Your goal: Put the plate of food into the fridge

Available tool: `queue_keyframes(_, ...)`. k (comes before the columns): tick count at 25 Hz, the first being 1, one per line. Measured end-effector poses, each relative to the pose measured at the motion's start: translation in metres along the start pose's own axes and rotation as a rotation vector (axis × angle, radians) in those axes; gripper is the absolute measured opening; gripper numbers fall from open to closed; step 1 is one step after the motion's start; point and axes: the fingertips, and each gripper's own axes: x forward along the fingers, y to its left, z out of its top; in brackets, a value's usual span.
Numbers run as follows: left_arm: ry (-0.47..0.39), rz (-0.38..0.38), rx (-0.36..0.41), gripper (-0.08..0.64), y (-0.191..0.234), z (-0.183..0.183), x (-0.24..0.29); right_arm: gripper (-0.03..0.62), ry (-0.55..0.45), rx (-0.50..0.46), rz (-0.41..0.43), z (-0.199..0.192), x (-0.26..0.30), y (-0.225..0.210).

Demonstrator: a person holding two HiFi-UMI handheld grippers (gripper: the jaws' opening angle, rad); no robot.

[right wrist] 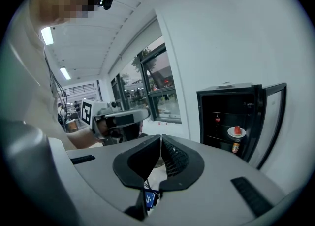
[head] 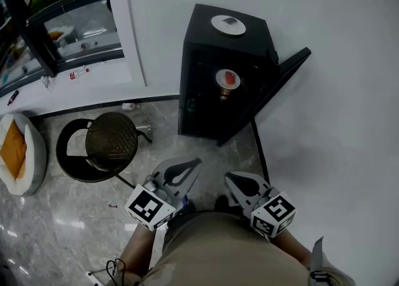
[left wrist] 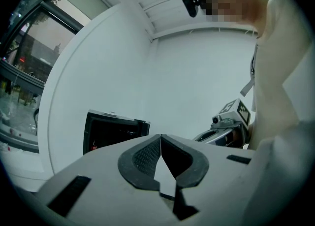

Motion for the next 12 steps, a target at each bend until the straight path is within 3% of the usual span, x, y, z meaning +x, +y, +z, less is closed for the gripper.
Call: queue_keyframes(12, 0.022, 0.05, -0.003, 0.011, 0.019, 0.0, 0.004, 0.023, 0.004, -0.009, 0.078, 0.008, 0.024, -0.01)
